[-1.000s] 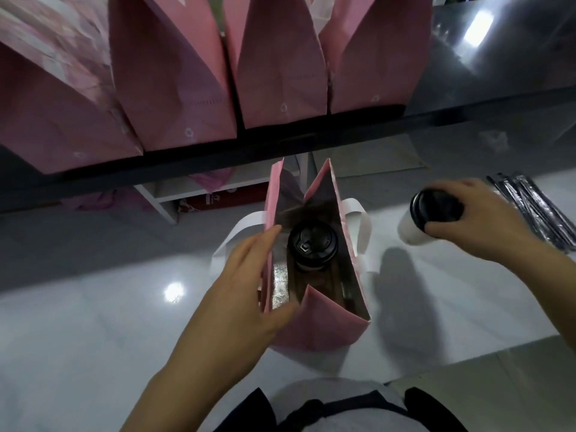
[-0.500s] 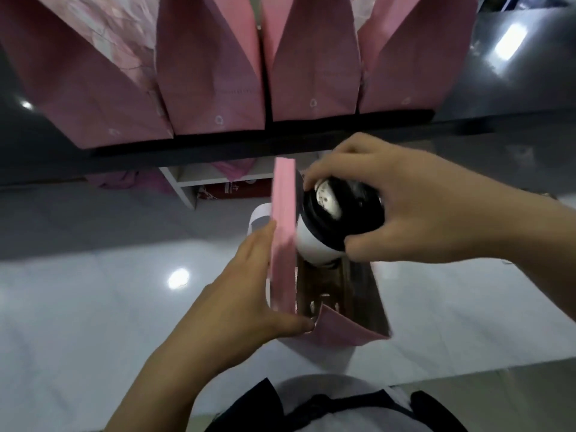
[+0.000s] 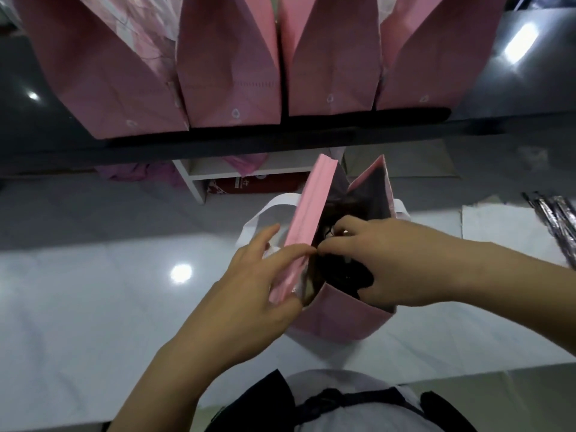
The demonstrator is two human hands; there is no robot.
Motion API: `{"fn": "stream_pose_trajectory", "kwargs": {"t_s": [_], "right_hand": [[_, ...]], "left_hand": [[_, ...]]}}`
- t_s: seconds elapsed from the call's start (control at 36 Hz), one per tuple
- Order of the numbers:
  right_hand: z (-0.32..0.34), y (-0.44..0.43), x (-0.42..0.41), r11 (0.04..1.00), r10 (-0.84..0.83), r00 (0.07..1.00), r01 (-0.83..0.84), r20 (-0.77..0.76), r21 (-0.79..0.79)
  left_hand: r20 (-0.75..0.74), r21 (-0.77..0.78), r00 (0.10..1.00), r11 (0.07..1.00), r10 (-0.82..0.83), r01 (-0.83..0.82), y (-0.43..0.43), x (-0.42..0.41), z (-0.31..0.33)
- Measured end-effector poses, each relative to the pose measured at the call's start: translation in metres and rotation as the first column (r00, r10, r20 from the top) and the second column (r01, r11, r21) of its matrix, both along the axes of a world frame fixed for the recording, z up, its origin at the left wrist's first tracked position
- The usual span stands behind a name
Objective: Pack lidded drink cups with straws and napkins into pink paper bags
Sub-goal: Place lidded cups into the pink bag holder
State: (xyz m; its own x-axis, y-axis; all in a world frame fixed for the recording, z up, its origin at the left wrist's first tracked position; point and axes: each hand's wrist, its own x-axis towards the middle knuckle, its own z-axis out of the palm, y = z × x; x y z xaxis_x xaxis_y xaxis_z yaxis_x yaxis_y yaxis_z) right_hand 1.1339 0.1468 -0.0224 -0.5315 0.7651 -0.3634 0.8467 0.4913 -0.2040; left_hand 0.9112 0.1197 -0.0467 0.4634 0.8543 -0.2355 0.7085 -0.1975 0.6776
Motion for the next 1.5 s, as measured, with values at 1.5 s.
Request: {"fn": "stream_pose_trajectory", "kwargs": {"t_s": [1.5], "right_hand": [[-0.007, -0.13, 0.036, 0.403, -0.679, 0.414, 0.9, -0.606, 0.164]], "left_hand": [[0.181, 0.222, 0.966, 0.964, -0.186, 0.144, -0.014, 0.013, -0.001]]}}
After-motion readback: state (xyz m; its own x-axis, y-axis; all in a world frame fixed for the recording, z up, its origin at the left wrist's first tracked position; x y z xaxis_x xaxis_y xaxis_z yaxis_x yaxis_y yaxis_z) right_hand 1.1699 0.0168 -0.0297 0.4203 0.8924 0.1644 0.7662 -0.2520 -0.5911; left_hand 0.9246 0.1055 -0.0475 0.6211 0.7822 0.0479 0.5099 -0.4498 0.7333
